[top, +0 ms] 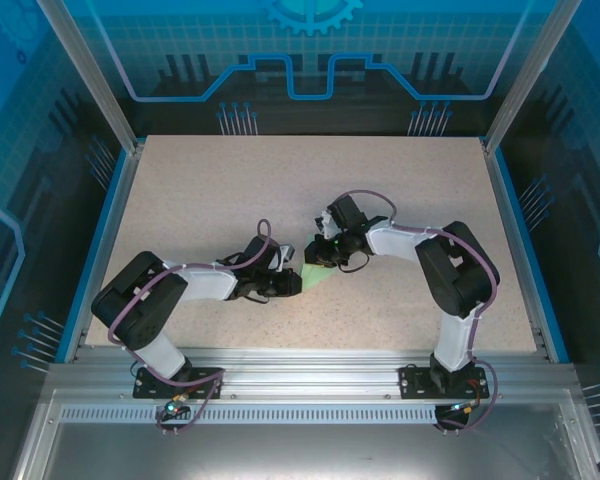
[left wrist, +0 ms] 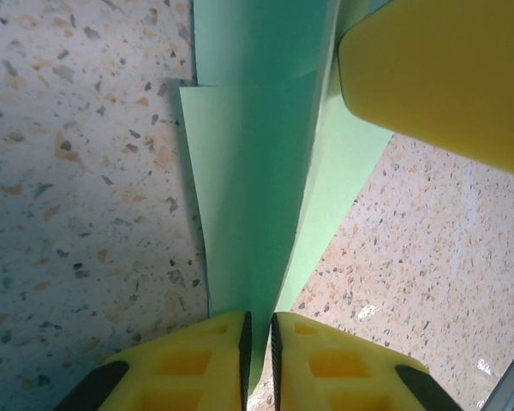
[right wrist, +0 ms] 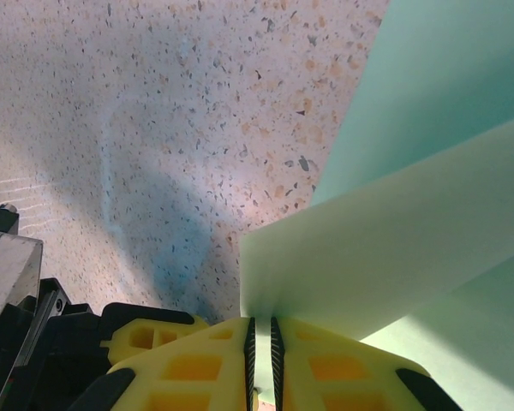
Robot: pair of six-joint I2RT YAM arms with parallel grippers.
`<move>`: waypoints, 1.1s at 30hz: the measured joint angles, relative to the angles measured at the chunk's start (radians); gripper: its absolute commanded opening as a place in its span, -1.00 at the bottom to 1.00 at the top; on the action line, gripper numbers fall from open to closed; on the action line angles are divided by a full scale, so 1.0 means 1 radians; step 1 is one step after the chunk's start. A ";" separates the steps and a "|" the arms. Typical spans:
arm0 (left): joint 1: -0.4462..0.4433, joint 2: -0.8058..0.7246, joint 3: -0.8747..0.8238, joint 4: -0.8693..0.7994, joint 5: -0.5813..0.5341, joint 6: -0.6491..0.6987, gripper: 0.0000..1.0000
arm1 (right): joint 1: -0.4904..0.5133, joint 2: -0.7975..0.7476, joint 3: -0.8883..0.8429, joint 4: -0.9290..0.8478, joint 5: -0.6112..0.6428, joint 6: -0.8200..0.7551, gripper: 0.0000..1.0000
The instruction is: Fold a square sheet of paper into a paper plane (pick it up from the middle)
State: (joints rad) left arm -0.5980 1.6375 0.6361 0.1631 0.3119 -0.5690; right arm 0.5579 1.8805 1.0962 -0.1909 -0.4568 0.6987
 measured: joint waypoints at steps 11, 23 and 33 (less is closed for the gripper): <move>0.000 -0.016 0.000 -0.027 -0.006 0.033 -0.53 | 0.000 0.003 0.005 -0.001 0.000 0.000 -0.65; 0.001 -0.016 0.000 -0.050 -0.019 0.063 -0.88 | 0.000 0.005 0.006 -0.002 0.000 0.000 -0.65; 0.037 -0.018 0.000 -0.053 0.020 0.069 -0.99 | 0.000 0.005 0.005 0.002 0.000 0.000 -0.61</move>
State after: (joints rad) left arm -0.5606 1.6192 0.6365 0.1101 0.3321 -0.4995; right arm 0.5579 1.8851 1.1015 -0.1890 -0.4572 0.6987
